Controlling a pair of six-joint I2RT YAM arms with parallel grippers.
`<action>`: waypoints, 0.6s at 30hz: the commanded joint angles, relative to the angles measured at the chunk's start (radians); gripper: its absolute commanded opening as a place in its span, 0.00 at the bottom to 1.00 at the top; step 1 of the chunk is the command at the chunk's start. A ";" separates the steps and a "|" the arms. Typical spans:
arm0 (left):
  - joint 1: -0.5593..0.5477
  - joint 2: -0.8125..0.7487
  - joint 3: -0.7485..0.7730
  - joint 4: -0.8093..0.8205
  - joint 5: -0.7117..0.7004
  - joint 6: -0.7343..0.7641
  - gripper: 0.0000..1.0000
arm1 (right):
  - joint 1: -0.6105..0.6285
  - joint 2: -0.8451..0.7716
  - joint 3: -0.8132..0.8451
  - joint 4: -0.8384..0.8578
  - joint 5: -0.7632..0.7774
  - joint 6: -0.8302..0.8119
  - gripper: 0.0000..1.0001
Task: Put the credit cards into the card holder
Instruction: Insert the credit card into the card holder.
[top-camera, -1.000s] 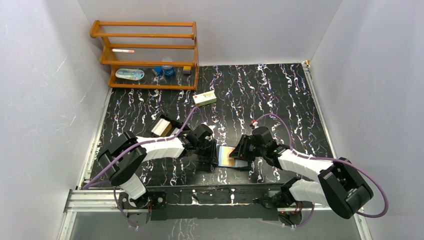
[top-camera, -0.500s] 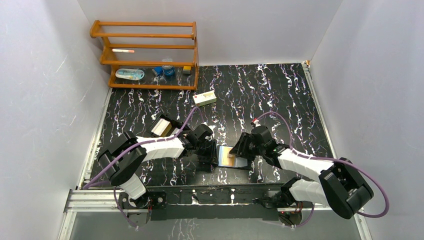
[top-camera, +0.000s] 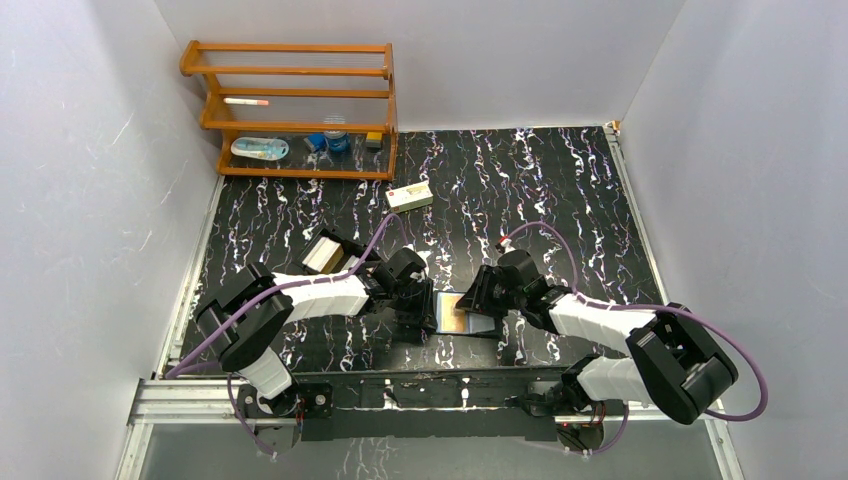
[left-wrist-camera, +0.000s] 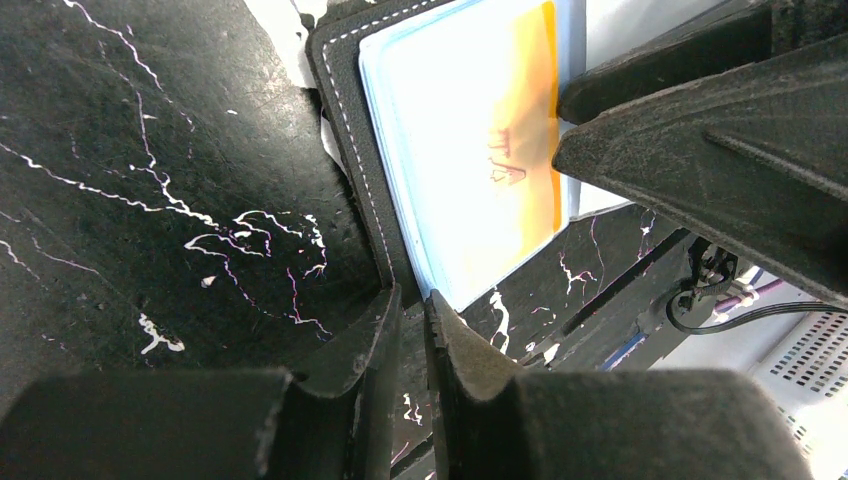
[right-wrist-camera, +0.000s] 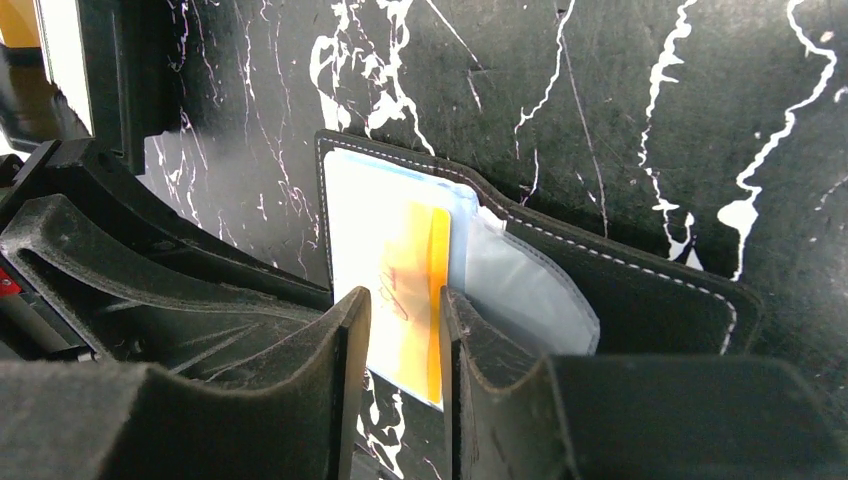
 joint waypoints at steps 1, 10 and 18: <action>-0.029 0.025 -0.020 -0.081 -0.014 0.015 0.15 | 0.012 -0.006 0.036 0.078 -0.045 -0.017 0.38; -0.027 -0.091 -0.003 -0.132 -0.077 -0.049 0.32 | 0.012 -0.145 0.106 -0.180 0.049 -0.076 0.35; -0.027 -0.151 -0.019 0.058 -0.047 -0.133 0.44 | 0.010 -0.162 0.103 -0.201 0.082 -0.077 0.17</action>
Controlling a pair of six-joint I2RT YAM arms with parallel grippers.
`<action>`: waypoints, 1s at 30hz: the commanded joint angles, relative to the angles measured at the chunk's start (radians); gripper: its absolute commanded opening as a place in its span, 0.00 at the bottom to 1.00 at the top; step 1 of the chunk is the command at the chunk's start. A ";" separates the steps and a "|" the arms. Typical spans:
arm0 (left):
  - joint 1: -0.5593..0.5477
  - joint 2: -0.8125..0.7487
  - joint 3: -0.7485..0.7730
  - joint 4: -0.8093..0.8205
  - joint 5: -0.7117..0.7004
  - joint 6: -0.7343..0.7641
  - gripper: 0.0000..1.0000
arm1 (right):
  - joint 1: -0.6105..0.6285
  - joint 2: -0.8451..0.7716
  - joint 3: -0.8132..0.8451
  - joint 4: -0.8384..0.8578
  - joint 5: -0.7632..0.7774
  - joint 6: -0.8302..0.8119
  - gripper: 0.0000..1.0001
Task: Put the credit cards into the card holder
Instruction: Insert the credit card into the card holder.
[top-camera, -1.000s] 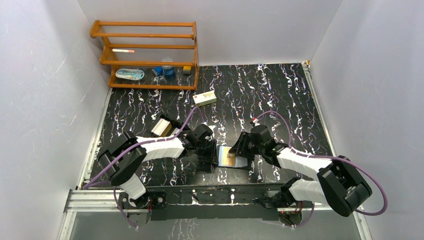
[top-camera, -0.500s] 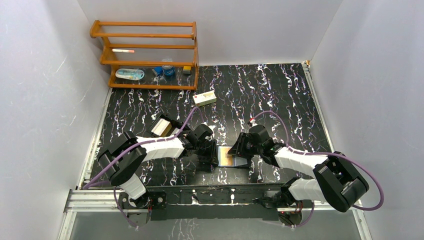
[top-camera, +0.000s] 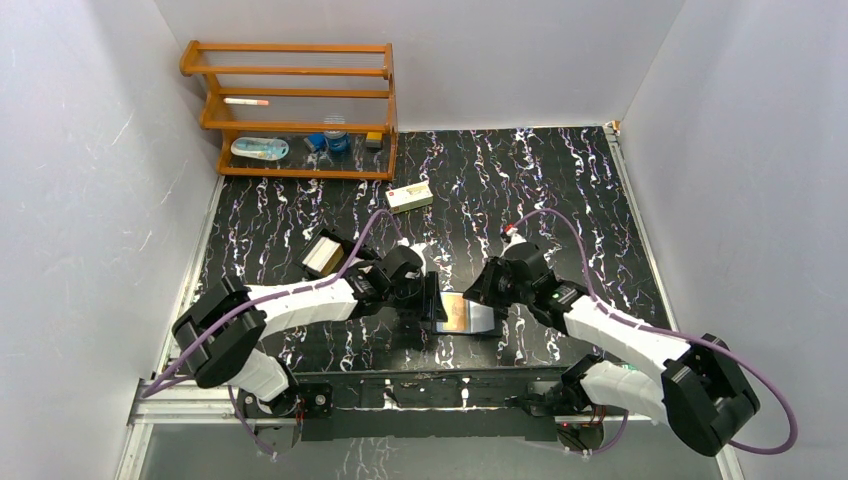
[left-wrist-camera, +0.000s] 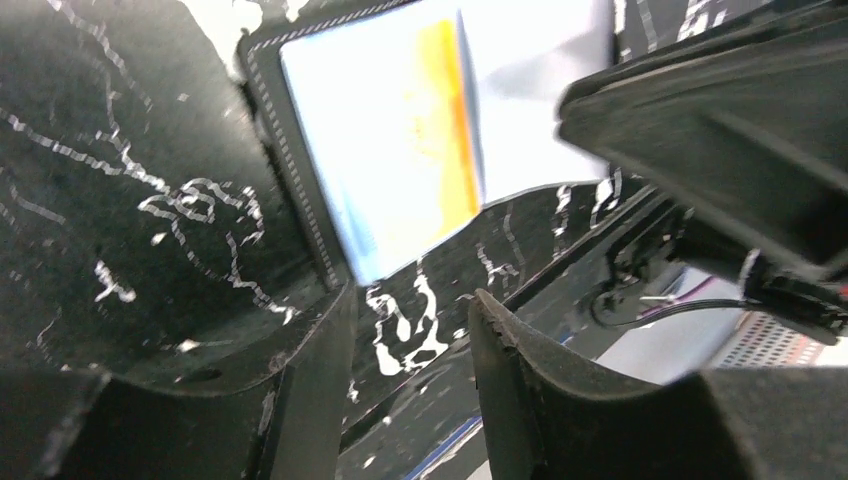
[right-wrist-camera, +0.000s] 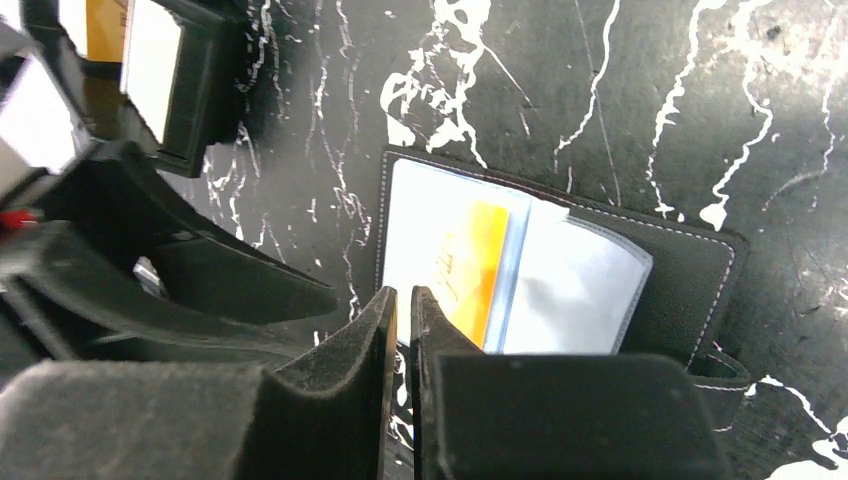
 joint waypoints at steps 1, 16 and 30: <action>-0.003 -0.021 -0.021 0.133 0.007 -0.062 0.45 | 0.001 0.037 0.021 -0.002 0.009 -0.006 0.16; -0.003 0.059 -0.008 0.181 -0.023 -0.028 0.53 | 0.001 0.143 -0.083 0.027 0.073 0.031 0.04; -0.002 0.113 0.007 0.219 -0.043 0.007 0.53 | 0.000 0.167 -0.167 0.091 0.070 0.058 0.03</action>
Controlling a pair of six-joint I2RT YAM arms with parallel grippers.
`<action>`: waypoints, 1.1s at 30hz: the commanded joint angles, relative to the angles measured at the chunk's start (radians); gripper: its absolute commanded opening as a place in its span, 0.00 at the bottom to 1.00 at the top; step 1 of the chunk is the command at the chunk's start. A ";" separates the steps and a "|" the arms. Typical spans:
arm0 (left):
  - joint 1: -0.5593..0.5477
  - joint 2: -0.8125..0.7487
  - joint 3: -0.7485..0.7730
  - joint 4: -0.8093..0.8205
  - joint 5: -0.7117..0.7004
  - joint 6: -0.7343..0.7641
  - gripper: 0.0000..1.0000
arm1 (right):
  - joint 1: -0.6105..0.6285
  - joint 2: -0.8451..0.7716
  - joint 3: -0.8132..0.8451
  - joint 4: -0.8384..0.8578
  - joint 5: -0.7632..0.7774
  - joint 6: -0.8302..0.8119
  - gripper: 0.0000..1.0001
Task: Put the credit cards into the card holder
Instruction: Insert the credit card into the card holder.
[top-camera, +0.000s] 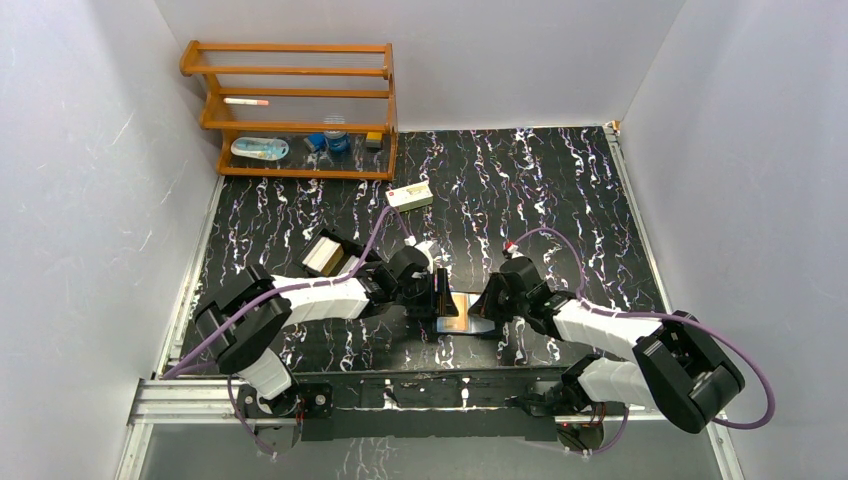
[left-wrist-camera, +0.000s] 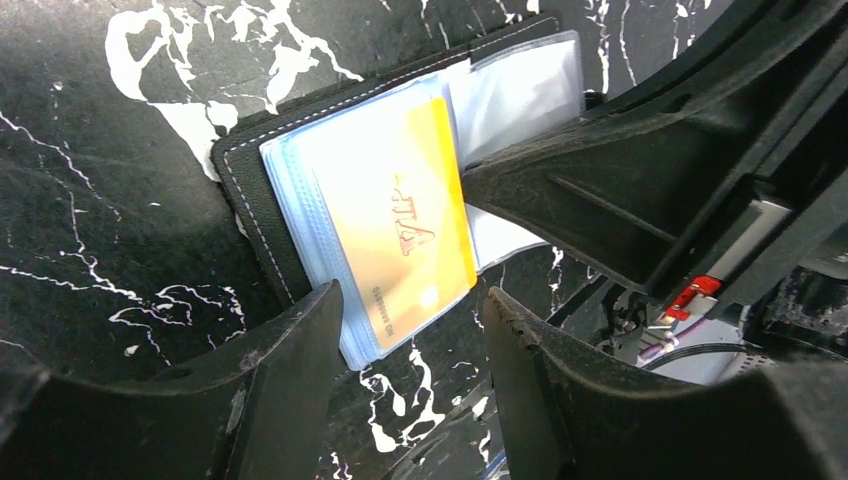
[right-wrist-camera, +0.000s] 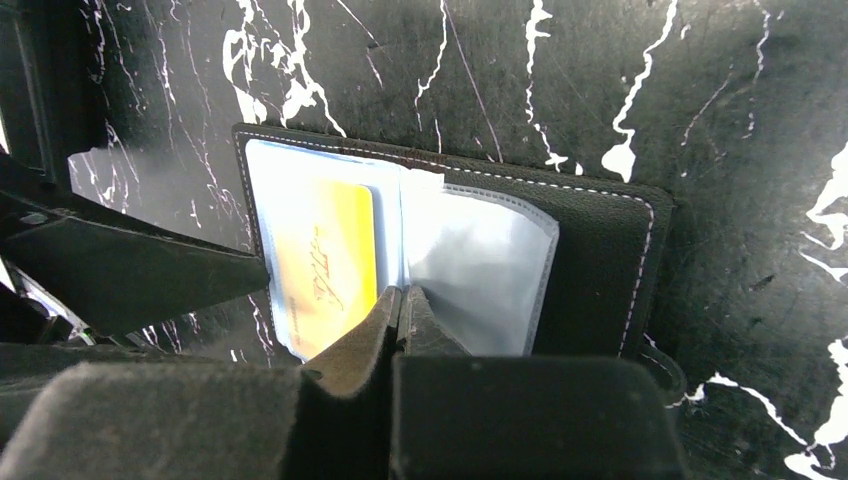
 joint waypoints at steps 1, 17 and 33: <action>-0.002 0.013 0.008 0.003 -0.037 0.026 0.53 | 0.001 0.027 -0.053 -0.012 0.029 0.007 0.03; -0.003 0.031 0.013 0.102 0.025 -0.004 0.53 | 0.002 0.041 -0.060 0.011 0.016 0.009 0.02; -0.006 -0.012 0.023 0.140 0.081 -0.037 0.54 | 0.001 0.040 -0.052 0.010 0.016 0.010 0.03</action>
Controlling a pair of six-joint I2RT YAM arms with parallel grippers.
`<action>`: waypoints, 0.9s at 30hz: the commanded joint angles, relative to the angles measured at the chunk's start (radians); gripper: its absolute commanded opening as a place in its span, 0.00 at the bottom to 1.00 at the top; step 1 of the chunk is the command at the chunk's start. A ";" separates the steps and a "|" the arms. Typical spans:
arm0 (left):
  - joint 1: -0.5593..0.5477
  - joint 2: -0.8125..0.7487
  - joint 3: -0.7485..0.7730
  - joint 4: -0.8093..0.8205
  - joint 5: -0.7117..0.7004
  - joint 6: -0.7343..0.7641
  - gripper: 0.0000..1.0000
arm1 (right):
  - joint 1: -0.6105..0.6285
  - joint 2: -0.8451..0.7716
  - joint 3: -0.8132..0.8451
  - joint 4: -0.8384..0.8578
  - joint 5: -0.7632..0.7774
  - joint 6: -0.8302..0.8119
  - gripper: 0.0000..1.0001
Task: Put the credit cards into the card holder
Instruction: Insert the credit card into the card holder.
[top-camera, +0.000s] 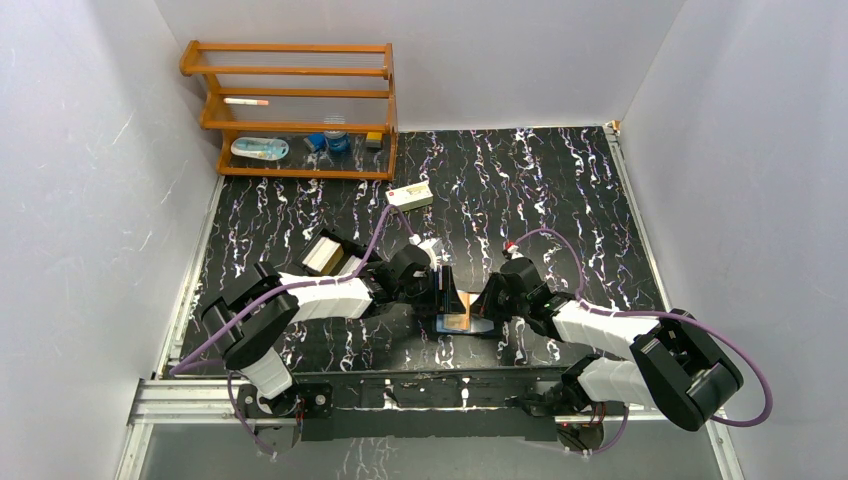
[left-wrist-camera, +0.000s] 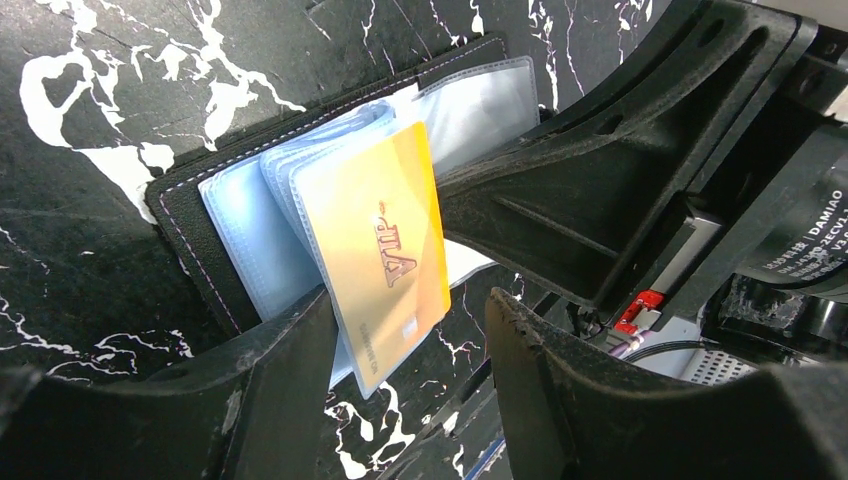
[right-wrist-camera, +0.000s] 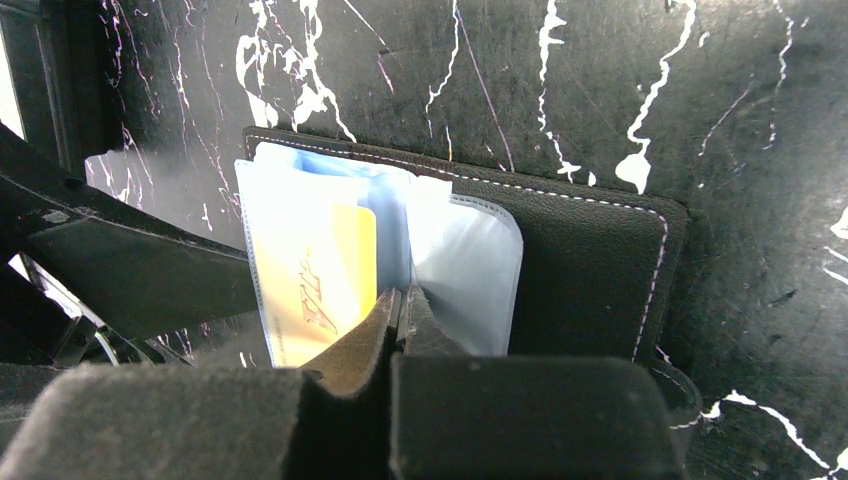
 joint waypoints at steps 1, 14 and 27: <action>-0.005 -0.059 0.020 0.036 0.032 -0.012 0.54 | 0.002 0.029 -0.028 -0.061 0.031 -0.010 0.03; -0.013 -0.074 0.034 0.023 0.035 0.000 0.54 | 0.002 -0.003 -0.007 -0.105 0.050 -0.016 0.07; -0.022 -0.084 0.059 0.014 0.027 0.016 0.54 | 0.003 -0.100 0.097 -0.280 0.150 -0.030 0.26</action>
